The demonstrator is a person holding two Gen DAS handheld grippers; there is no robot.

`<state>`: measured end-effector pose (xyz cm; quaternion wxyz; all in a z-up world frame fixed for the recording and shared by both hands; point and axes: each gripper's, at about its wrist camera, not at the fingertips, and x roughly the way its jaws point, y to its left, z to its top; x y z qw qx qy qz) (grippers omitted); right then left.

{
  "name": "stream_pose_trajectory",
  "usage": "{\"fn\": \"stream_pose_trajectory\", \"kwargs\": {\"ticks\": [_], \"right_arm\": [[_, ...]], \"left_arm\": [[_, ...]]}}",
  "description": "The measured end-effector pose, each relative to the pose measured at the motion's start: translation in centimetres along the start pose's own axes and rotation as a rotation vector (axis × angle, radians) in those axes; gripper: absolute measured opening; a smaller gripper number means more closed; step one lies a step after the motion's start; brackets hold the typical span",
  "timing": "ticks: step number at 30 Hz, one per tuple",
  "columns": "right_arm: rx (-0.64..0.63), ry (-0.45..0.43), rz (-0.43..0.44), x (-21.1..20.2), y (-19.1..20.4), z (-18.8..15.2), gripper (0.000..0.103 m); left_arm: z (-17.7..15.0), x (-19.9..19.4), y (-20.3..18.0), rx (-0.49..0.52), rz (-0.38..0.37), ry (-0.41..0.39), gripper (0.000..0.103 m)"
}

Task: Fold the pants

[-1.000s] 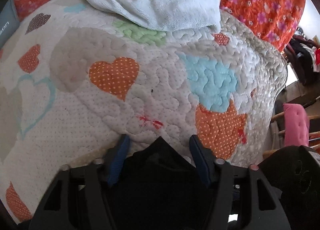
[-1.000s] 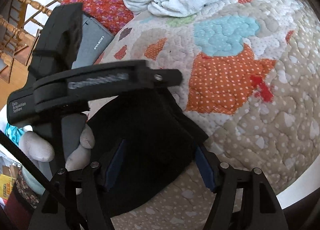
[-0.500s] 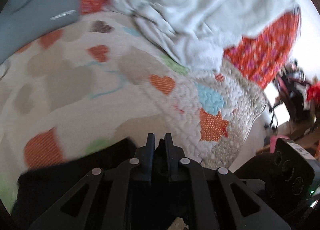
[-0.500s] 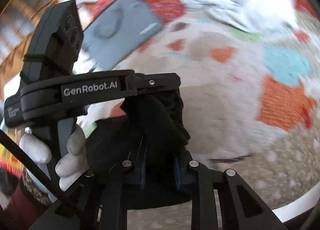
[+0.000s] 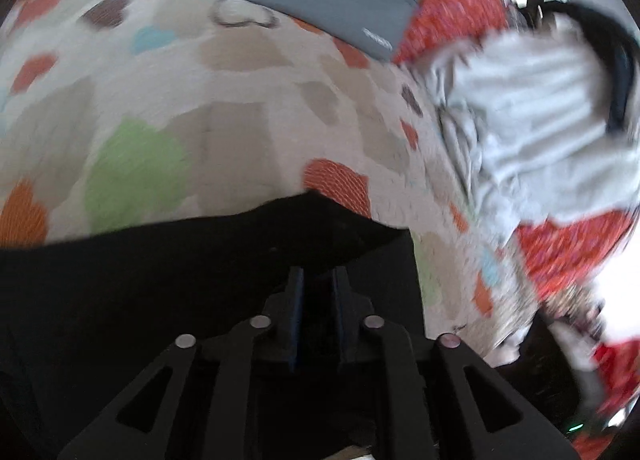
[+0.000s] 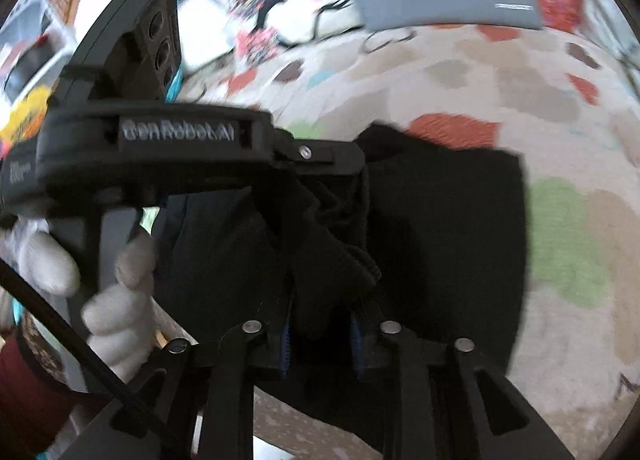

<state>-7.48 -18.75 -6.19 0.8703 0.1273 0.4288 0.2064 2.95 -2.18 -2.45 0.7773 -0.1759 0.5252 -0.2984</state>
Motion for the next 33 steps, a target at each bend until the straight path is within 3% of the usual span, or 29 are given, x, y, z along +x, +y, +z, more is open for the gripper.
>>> {"fn": "stream_pose_trajectory", "kwargs": {"ticks": [1, 3, 4, 6, 11, 16, 19, 23, 26, 29, 33], "right_arm": [[-0.021, 0.006, 0.004, 0.5, 0.5, -0.2, 0.051], [-0.039, 0.003, 0.014, 0.8, 0.9, 0.0, 0.069], [-0.049, 0.006, 0.014, 0.8, 1.3, -0.1, 0.073], [-0.075, 0.019, 0.012, 0.8, 2.4, -0.1, 0.073], [-0.114, 0.04, 0.034, -0.6, 3.7, -0.4, 0.073], [-0.135, 0.039, 0.09, -3.4, 4.7, -0.9, 0.073], [-0.063, -0.012, 0.107, -5.2, 3.2, 0.3, 0.073], [0.176, -0.069, 0.151, -6.2, -2.2, 2.5, 0.073], [0.323, -0.07, 0.253, -5.8, -5.1, 3.6, 0.073], [0.426, 0.003, 0.434, -3.6, -6.5, 5.0, 0.073], [0.516, 0.13, 0.57, 1.5, -6.5, 6.1, 0.073]], "left_arm": [[-0.1, -0.7, 0.6, -0.017, -0.021, -0.017, 0.014], [-0.2, -2.1, 1.4, -0.039, -0.057, -0.059, 0.017], [-0.3, -2.7, 1.8, -0.048, -0.066, -0.08, 0.019], [-0.4, -4.0, 2.7, -0.073, -0.083, -0.121, 0.033], [-0.2, -6.6, 5.4, -0.175, -0.102, -0.218, 0.039], [-0.5, -8.3, 7.2, -0.226, 0.019, -0.248, 0.041], [-1.1, -8.9, 7.2, -0.231, 0.017, -0.256, 0.041], [-2.8, -9.8, 4.2, -0.14, -0.05, -0.278, 0.041], [-4.5, -9.4, 1.4, -0.062, -0.134, -0.258, 0.041], [-6.2, -7.0, -0.6, -0.013, -0.185, -0.171, 0.041], [-7.5, -2.7, -0.2, -0.037, -0.037, -0.036, 0.041]]}}
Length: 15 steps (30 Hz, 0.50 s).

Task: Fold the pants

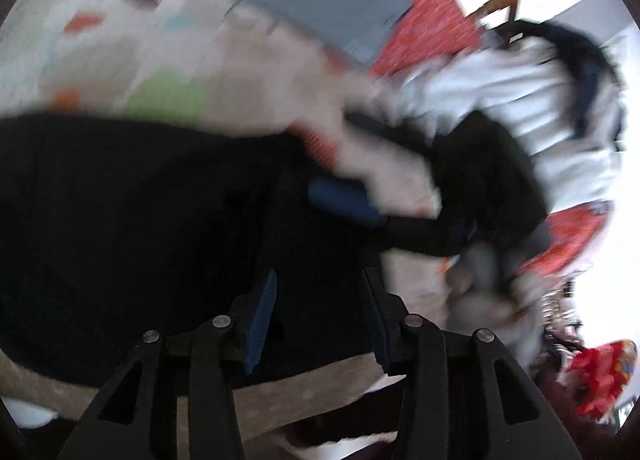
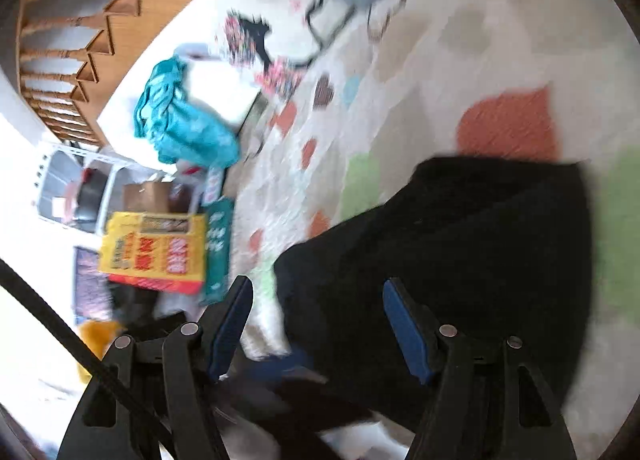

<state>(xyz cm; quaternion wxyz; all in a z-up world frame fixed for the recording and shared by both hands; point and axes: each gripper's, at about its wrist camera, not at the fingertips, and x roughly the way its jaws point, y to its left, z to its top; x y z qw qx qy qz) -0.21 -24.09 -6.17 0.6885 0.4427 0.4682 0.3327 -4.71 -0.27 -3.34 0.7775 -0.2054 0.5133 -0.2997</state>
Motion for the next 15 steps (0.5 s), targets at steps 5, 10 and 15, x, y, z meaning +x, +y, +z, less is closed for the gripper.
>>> {"fn": "stream_pose_trajectory", "kwargs": {"ticks": [5, 10, 15], "right_arm": [[0.127, 0.001, -0.056, 4.6, -3.0, 2.0, 0.071], [0.087, -0.014, -0.188, 6.0, -1.3, 3.0, 0.071], [-0.074, -0.094, -0.195, 1.5, 1.9, 2.6, 0.072]], "left_arm": [[-0.1, 1.5, 3.6, -0.129, -0.027, 0.04, 0.03], [-0.1, 1.4, 4.8, -0.167, -0.096, 0.039, 0.03], [-0.5, 0.4, 3.9, -0.092, -0.086, 0.003, 0.032]]}}
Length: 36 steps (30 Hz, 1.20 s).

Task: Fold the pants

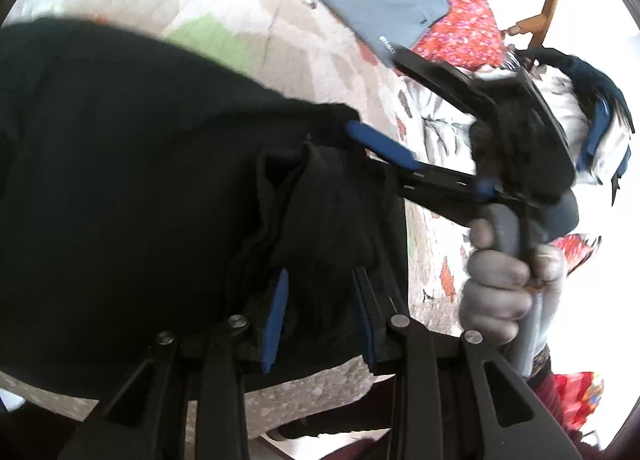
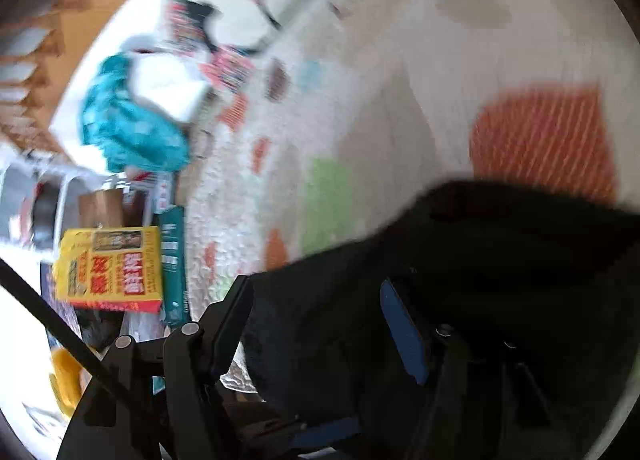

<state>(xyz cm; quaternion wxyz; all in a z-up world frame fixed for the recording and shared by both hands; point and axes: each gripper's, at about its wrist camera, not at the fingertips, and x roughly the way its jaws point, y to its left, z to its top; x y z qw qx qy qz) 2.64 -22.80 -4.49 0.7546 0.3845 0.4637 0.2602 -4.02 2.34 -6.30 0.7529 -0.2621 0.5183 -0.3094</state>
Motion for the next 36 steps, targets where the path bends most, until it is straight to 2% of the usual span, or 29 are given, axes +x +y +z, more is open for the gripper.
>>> {"fn": "stream_pose_trajectory", "kwargs": {"ticks": [1, 3, 7, 8, 11, 13, 14, 16, 19, 21, 24, 26, 29, 33, 36], "right_arm": [[-0.017, -0.023, -0.012, -1.5, -0.1, -0.2, 0.073], [-0.049, -0.081, -0.091, -4.7, -0.8, -0.6, 0.077], [-0.053, -0.116, -0.296, -8.3, -4.7, -2.0, 0.078], [-0.033, -0.111, -0.304, -8.4, -5.6, -2.2, 0.078], [0.04, -0.106, -0.246, -7.9, -8.6, -2.9, 0.078], [0.018, -0.124, -0.217, -7.3, -8.6, -2.8, 0.078], [0.003, -0.129, -0.204, -6.9, -8.4, -2.6, 0.073], [-0.008, -0.091, -0.168, -6.0, -8.1, -2.1, 0.032], [-0.05, -0.068, -0.222, -5.0, -6.7, -1.8, 0.019], [-0.057, -0.096, -0.188, -6.5, -5.9, -1.5, 0.017], [-0.073, -0.151, -0.192, -8.8, -5.2, -0.8, 0.005], [-0.064, -0.184, -0.2, -10.4, -5.7, -0.6, 0.005], [-0.033, -0.22, -0.259, -12.0, -7.5, -0.5, 0.005], [-0.028, -0.219, -0.355, -11.7, -9.2, -0.9, 0.006], [-0.001, -0.216, -0.419, -11.6, -10.5, -0.8, 0.017]], "left_arm": [[-0.1, -0.3, -0.2, 0.017, 0.004, -0.01, 0.033], [-0.3, -1.0, -0.6, 0.034, -0.012, -0.031, 0.034], [0.4, -1.3, -0.9, 0.056, -0.007, -0.057, 0.034], [0.4, -1.1, -1.0, 0.067, 0.001, -0.059, 0.034], [0.3, -0.5, -1.2, 0.082, 0.015, -0.045, 0.035], [0.2, 0.2, -1.1, 0.089, 0.034, -0.032, 0.035], [0.1, 0.6, -1.1, 0.097, 0.052, -0.027, 0.035], [0.0, 1.0, -1.4, 0.121, 0.079, -0.029, 0.035], [-0.2, 1.4, -2.4, 0.163, 0.128, -0.039, 0.036], [0.1, 2.0, -3.0, 0.172, 0.151, -0.045, 0.039], [0.8, 3.2, -4.5, 0.19, 0.179, -0.053, 0.043], [1.2, 4.1, -5.7, 0.221, 0.181, -0.054, 0.043], [1.4, 5.6, -6.8, 0.237, 0.168, -0.031, 0.043], [1.0, 5.7, -7.0, 0.275, 0.178, -0.04, 0.044], [0.9, 4.2, -6.0, 0.258, 0.105, -0.02, 0.044]]}}
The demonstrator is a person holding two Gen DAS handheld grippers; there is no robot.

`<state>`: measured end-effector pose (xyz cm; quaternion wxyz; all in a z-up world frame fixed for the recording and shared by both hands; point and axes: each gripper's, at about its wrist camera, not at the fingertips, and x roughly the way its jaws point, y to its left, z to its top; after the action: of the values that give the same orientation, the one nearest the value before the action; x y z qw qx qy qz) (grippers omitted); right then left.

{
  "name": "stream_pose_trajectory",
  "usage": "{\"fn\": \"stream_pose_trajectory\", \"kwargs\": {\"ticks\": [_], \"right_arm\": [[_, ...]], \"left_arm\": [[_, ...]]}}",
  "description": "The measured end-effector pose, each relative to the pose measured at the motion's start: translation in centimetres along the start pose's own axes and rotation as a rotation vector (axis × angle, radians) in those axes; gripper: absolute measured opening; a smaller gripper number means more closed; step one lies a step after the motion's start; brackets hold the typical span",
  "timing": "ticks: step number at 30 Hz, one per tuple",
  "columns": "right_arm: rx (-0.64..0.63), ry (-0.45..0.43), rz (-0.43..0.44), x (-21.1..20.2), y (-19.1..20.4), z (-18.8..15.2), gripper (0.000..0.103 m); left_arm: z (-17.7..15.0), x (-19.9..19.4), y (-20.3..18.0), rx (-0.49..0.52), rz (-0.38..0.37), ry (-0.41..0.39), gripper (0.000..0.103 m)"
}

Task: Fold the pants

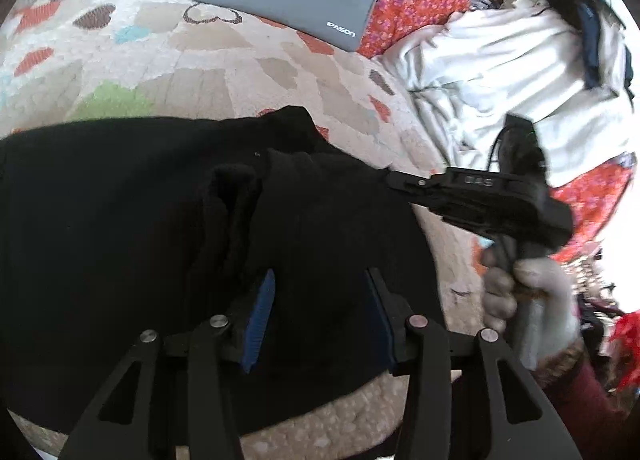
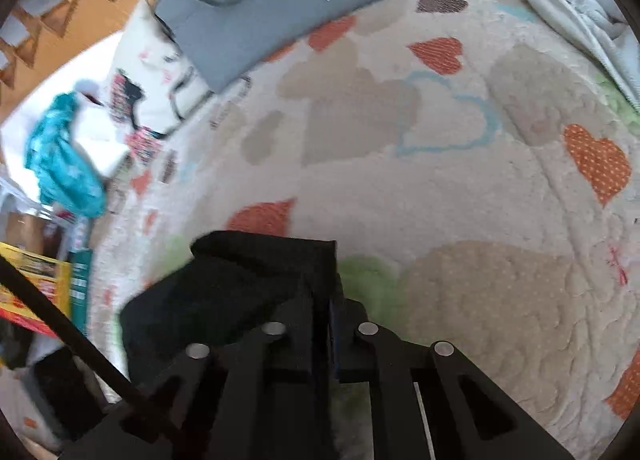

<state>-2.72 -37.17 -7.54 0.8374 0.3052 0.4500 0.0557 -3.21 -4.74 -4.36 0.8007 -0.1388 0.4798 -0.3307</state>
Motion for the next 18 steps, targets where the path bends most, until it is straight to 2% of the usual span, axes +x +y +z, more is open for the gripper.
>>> {"fn": "stream_pose_trajectory", "kwargs": {"ticks": [2, 4, 6, 7, 9, 11, 12, 14, 15, 18], "right_arm": [[0.055, -0.051, 0.007, -1.3, -0.9, 0.1, 0.017], [0.071, -0.145, 0.036, -3.7, -0.9, 0.2, 0.017], [0.016, -0.208, 0.082, -5.8, 0.5, 0.3, 0.017], [-0.008, -0.207, 0.111, -6.1, 1.4, 0.2, 0.017], [-0.065, -0.15, 0.227, -5.7, 3.6, -0.3, 0.017], [-0.098, -0.016, 0.379, -3.3, 6.3, -1.3, 0.017], [-0.105, 0.047, 0.424, -1.9, 7.6, -2.0, 0.017], [-0.12, 0.156, 0.461, 1.2, 9.7, -3.0, 0.017], [-0.128, 0.191, 0.452, 2.5, 10.4, -3.4, 0.017], [-0.116, 0.323, 0.37, 7.5, 11.2, -4.9, 0.017]], "left_arm": [[-0.1, -1.8, 1.0, -0.027, -0.076, -0.019, 0.044], [0.0, -3.9, 1.9, -0.051, -0.124, -0.069, 0.045], [0.3, -6.4, 3.4, -0.094, -0.123, -0.151, 0.05], [0.4, -7.6, 4.3, -0.122, -0.114, -0.191, 0.051], [0.4, -9.9, 6.3, -0.186, -0.083, -0.27, 0.052], [0.2, -12.1, 8.2, -0.24, -0.039, -0.34, 0.052], [0.0, -13.3, 9.2, -0.27, -0.002, -0.378, 0.052], [-0.5, -14.7, 10.6, -0.314, 0.047, -0.426, 0.052], [-1.0, -15.5, 11.6, -0.352, 0.078, -0.45, 0.052], [-2.4, -16.6, 14.3, -0.472, 0.149, -0.465, 0.052]]}}
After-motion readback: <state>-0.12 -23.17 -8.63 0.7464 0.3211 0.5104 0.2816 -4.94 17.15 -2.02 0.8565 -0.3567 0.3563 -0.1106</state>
